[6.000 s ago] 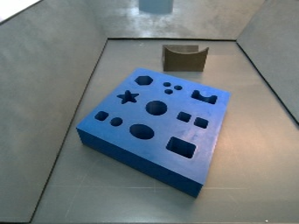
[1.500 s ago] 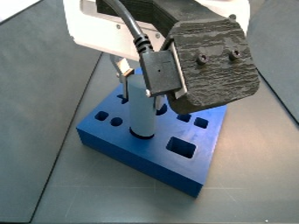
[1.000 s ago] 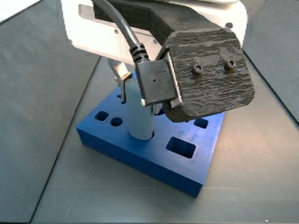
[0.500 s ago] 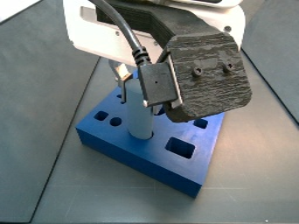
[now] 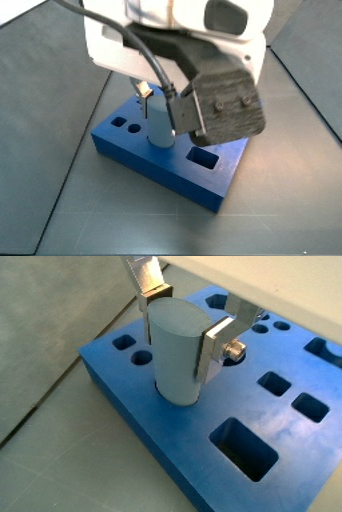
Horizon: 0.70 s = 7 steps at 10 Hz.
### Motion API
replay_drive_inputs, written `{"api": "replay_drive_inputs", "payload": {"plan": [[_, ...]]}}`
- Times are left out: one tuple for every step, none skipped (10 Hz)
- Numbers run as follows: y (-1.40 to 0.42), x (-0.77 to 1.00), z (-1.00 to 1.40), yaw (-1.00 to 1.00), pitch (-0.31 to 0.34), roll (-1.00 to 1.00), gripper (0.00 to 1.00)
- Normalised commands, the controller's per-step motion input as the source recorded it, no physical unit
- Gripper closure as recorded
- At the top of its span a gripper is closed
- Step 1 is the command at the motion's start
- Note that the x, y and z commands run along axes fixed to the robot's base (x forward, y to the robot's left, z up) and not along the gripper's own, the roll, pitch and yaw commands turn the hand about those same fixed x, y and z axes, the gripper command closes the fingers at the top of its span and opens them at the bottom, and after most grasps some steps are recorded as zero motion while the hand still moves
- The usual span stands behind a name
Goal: Pick up the oval object. Move up. Place the oval object on the fixture. Regrasp the oval object. Move to above the board. Insert the oval object.
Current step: Insert the oval object.
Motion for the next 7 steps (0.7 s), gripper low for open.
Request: {"api": "replay_drive_inputs", "payload": {"plan": [[0.16,0.00,-0.57,-0.07,0.089,0.11,1.00],[0.15,0.07,-0.79,-0.13,0.094,0.00,1.00],[0.05,0.12,-1.00,-0.15,0.077,0.00,1.00],[0.00,0.13,-1.00,-0.14,0.047,0.01,1.00],[0.00,0.06,-1.00,-0.11,0.014,0.03,1.00],[0.00,0.05,0.00,-0.07,0.000,-0.02,1.00],[0.00,0.00,-0.13,0.00,0.000,0.03,1.00]]}}
